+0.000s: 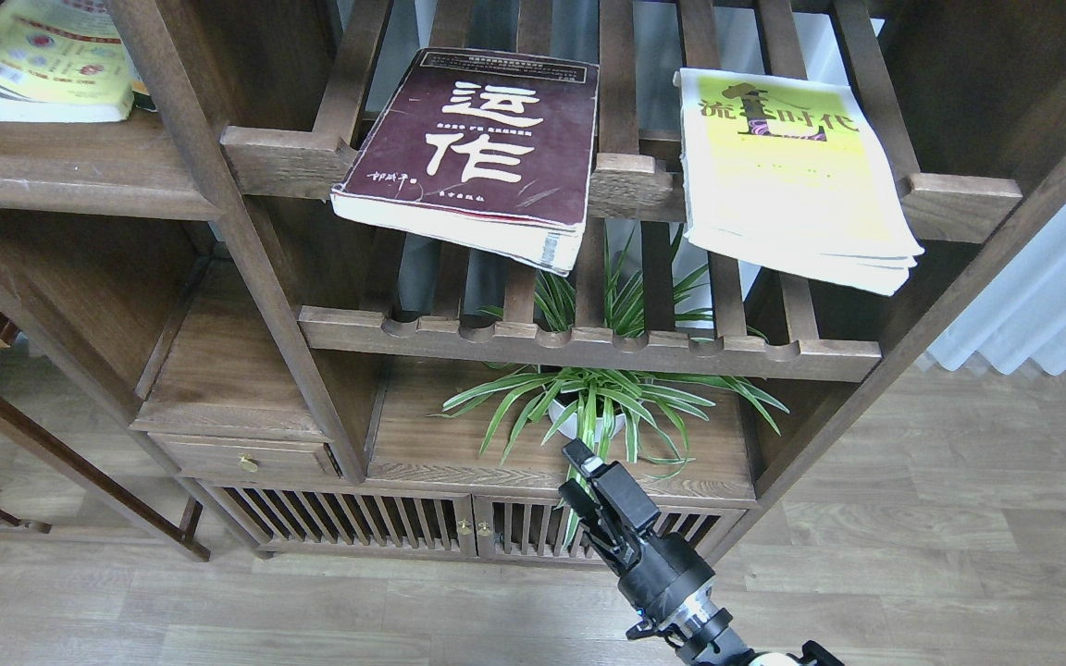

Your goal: Organize books on shelf

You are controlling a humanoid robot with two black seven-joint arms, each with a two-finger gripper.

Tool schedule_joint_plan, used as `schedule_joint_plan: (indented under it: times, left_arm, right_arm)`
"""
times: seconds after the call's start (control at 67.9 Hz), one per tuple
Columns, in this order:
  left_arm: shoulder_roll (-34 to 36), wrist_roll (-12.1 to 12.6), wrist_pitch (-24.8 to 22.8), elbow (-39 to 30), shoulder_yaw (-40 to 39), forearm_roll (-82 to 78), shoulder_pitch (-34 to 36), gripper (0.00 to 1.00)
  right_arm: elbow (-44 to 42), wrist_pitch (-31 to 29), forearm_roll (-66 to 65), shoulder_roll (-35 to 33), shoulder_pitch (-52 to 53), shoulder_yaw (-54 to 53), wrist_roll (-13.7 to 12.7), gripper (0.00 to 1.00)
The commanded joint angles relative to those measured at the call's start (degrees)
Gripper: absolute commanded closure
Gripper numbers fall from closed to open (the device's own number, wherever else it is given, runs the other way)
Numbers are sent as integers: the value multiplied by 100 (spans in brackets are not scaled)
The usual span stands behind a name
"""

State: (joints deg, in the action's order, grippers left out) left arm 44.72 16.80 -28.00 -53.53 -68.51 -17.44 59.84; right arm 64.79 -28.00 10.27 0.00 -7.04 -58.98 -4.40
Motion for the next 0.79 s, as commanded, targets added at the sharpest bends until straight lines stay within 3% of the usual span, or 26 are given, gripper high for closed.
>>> schedule_joint_plan:
  times: [0.0, 0.78]
  left_arm:
    - [168, -1, 0, -527, -206, 276, -578, 33]
    - [116, -1, 0, -3146, -2456, 927, -4481, 23]
  right_arm:
    - [17, 0, 1, 0, 0, -52, 0, 1]
    - [632, 0, 10, 0, -369, -351, -8, 1]
